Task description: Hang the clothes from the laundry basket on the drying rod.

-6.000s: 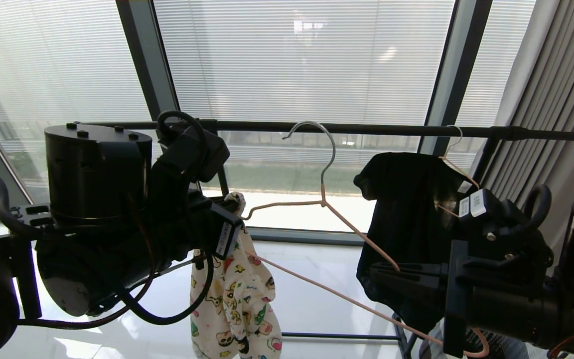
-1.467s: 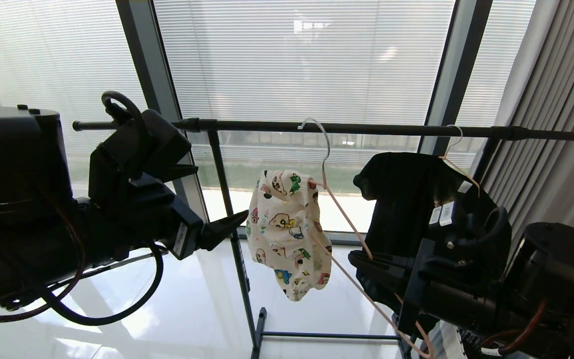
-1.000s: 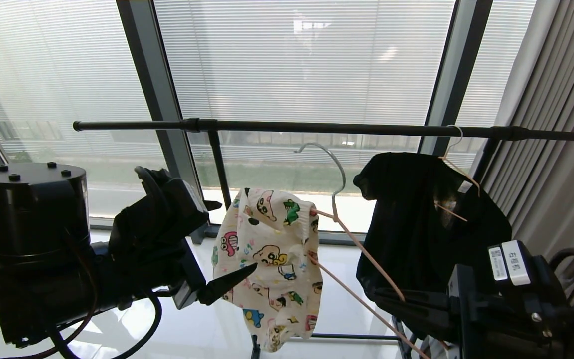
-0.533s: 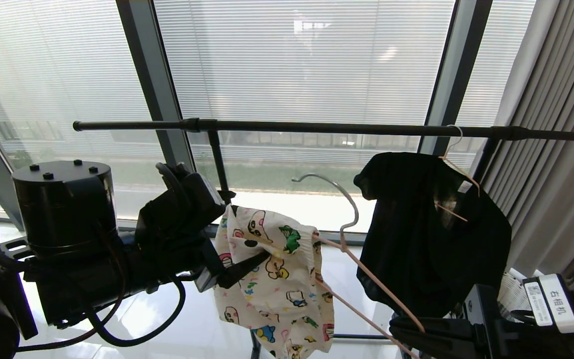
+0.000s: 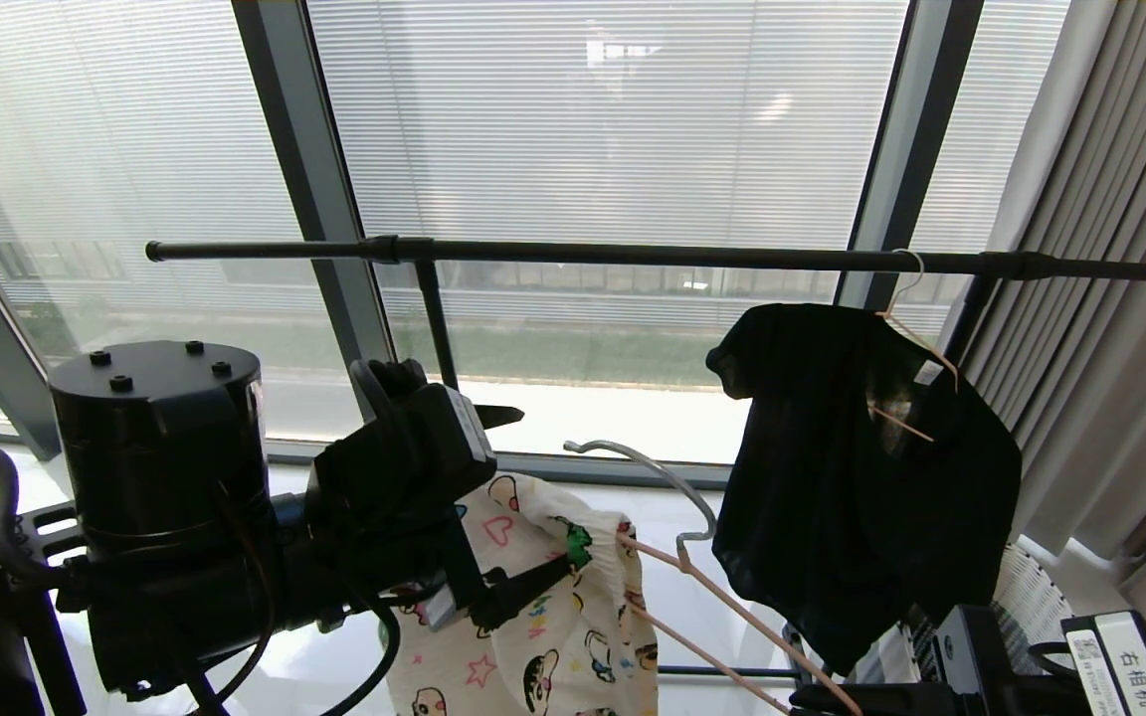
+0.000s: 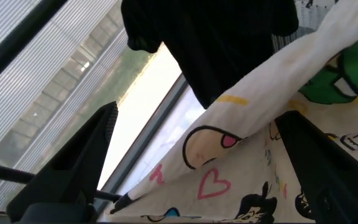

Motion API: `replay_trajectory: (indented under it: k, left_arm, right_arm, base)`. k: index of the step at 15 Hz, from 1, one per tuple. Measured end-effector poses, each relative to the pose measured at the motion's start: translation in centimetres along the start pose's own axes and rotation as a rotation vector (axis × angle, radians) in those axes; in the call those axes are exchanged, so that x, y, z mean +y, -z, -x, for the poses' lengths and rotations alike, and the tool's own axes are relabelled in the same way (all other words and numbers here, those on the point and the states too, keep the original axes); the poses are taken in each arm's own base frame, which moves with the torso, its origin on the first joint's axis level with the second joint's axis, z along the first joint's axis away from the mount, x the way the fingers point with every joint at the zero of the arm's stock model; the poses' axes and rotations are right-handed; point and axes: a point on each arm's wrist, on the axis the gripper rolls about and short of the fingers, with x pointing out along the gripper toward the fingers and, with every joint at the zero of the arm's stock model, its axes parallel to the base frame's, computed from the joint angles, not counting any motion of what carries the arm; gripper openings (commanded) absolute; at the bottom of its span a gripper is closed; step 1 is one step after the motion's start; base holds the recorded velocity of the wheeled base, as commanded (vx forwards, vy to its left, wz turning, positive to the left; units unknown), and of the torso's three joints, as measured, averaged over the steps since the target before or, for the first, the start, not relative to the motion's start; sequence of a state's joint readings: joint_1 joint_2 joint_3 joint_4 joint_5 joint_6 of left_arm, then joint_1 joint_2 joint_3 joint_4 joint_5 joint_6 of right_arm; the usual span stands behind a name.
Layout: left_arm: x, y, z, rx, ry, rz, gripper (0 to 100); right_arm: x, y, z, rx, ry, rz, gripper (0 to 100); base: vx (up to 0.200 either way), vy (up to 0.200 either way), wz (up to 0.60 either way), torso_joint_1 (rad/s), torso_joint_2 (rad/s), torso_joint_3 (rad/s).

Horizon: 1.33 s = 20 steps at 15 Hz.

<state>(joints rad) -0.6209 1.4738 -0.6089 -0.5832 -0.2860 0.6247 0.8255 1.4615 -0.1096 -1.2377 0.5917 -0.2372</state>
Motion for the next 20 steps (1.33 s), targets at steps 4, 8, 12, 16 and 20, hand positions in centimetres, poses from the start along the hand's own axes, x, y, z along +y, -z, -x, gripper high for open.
replay_trajectory:
  k: [4,8,12,16,20]
  left_arm:
    - [-1.5,0.1,-0.1,0.0,0.06,-0.005,100]
    - [-2.6,0.3,-0.1,0.005,0.102,-0.006,0]
    - [-2.8,0.4,-0.1,0.009,0.111,-0.008,0]
    - [-2.9,0.4,-0.1,0.01,0.114,-0.004,0]
    - [-3.0,0.8,0.0,0.023,0.115,0.007,0]
  right_arm:
    - [0.5,0.6,0.4,0.017,-0.038,0.05,0]
    - [0.8,0.7,0.4,0.019,-0.052,0.066,0]
    - [1.2,0.8,0.5,0.022,-0.065,0.068,0]
    - [1.3,0.9,0.7,0.027,-0.061,0.068,100]
    - [1.2,1.2,1.0,0.05,-0.003,0.079,100]
  base:
    - [0.0,0.0,0.0,0.0,0.0,0.0]
    - [0.0,0.0,0.0,0.0,0.0,0.0]
    - [0.0,0.0,0.0,0.0,0.0,0.0]
    - [0.0,0.0,0.0,0.0,0.0,0.0]
    - [0.0,0.0,0.0,0.0,0.0,0.0]
